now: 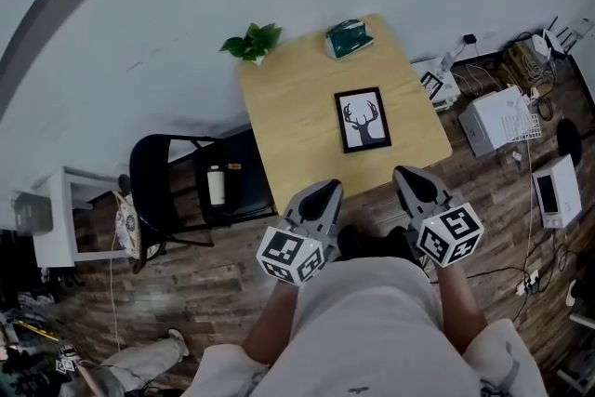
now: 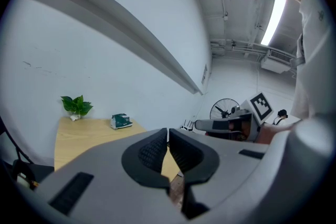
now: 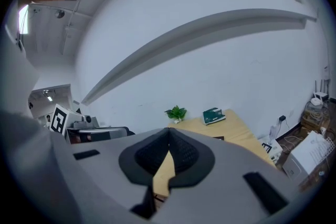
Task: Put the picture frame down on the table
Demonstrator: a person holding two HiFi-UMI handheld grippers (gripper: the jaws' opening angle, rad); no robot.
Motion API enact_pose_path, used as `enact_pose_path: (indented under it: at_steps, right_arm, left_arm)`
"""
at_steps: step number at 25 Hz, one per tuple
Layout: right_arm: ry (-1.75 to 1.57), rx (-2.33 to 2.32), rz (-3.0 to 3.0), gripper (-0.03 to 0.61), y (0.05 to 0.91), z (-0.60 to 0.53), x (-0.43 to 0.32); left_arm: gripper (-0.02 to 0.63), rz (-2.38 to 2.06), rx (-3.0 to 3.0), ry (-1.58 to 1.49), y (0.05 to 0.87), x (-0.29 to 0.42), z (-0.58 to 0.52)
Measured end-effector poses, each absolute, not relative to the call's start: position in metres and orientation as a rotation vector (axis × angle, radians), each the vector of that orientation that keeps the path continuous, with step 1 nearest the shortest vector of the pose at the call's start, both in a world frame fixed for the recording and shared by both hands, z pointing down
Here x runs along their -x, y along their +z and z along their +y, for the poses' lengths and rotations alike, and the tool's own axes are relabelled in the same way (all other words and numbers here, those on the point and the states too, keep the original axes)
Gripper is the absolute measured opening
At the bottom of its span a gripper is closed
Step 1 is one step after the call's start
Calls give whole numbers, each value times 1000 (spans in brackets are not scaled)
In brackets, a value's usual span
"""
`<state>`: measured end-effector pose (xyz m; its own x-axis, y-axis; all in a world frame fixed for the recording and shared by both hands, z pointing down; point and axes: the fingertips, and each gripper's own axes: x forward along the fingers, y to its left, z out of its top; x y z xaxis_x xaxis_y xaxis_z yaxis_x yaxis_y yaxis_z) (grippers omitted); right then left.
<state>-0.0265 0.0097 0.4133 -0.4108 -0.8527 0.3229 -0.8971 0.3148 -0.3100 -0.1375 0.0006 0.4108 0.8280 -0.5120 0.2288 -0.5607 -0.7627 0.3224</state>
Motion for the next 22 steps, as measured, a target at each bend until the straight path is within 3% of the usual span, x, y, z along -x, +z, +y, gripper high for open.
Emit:
enact_pose_path:
  at_steps: [22]
  right_arm:
    - [633, -1677, -2495, -2, 401, 29, 16]
  left_arm:
    - [9, -839, -2649, 300, 410, 122, 14]
